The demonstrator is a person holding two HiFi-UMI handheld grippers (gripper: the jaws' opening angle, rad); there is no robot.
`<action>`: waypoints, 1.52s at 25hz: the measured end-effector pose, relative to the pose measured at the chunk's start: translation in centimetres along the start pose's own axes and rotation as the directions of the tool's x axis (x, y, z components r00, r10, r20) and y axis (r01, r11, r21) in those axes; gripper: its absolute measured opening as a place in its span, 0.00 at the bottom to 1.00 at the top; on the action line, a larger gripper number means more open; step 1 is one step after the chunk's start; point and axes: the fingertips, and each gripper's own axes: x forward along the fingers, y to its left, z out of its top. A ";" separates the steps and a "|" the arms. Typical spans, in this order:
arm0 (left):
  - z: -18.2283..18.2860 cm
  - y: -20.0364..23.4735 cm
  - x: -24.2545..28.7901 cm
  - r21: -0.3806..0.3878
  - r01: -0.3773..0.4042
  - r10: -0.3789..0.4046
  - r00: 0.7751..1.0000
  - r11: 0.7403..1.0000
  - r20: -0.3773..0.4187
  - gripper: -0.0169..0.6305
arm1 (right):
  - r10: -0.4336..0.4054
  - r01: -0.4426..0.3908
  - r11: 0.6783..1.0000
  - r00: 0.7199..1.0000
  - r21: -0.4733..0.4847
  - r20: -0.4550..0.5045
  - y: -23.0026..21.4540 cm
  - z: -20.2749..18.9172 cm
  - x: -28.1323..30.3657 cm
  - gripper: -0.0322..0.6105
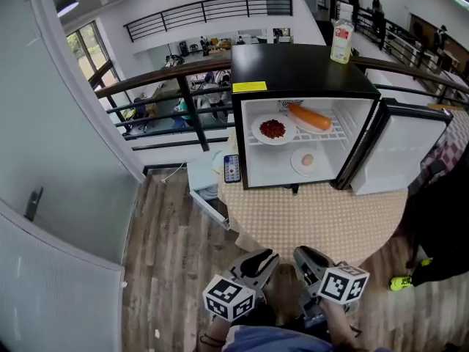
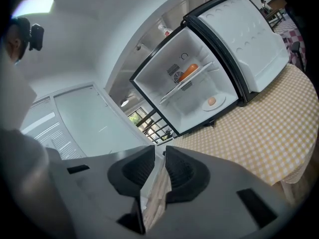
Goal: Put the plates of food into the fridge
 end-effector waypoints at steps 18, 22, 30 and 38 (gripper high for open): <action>-5.7 -17.5 -1.1 -0.009 -0.153 0.154 0.986 0.988 0.063 0.17 | 0.110 -0.124 0.987 0.985 -0.099 -0.135 -1.7 -5.5 -17.4 0.16; -7.8 -21.0 -2.4 -0.016 -0.191 0.192 0.980 0.981 0.044 0.17 | 0.134 -0.153 0.983 0.977 -0.106 -0.165 -1.9 -7.2 -20.3 0.16; -8.5 -24.6 -4.5 0.003 -0.235 0.234 0.971 0.972 0.055 0.17 | 0.181 -0.205 0.969 0.968 -0.136 -0.174 -0.6 -9.2 -23.3 0.15; -8.8 -26.8 -6.1 0.040 -0.202 0.200 0.978 0.978 0.058 0.17 | 0.173 -0.198 0.965 0.973 -0.170 -0.151 0.9 -10.3 -24.7 0.14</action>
